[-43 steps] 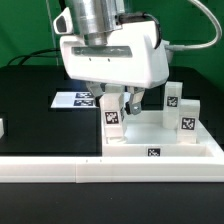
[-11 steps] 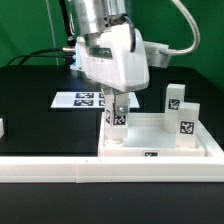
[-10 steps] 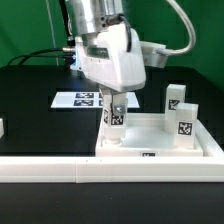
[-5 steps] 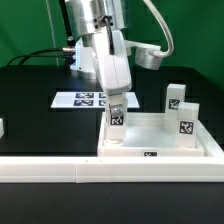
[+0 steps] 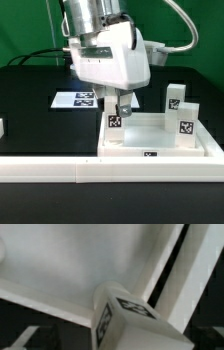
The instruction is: Assemble square table
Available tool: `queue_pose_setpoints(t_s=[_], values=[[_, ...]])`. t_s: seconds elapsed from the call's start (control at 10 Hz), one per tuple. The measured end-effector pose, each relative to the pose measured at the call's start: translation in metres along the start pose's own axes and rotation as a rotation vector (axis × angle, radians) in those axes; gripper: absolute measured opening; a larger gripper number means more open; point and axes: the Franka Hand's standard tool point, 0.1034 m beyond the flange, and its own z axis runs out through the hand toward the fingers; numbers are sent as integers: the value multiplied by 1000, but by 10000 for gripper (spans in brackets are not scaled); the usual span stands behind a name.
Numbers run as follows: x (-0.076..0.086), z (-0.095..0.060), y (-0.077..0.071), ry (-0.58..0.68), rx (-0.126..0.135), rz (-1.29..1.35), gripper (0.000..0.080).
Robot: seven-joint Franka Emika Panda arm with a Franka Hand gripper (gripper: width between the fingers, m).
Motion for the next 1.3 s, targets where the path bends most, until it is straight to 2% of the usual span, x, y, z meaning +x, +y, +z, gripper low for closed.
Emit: queue_pose_setpoints(t_s=[0.4, 0.7, 1.0, 1.2, 1.3], values=[[-1, 1, 0, 0, -2, -267, 649], [-8, 3, -2, 2, -27, -607, 649], [-7, 4, -9, 3, -74, -908, 649], [-4, 2, -11, 12, -87, -1065, 649], [-1, 1, -12, 24, -84, -1138, 649]])
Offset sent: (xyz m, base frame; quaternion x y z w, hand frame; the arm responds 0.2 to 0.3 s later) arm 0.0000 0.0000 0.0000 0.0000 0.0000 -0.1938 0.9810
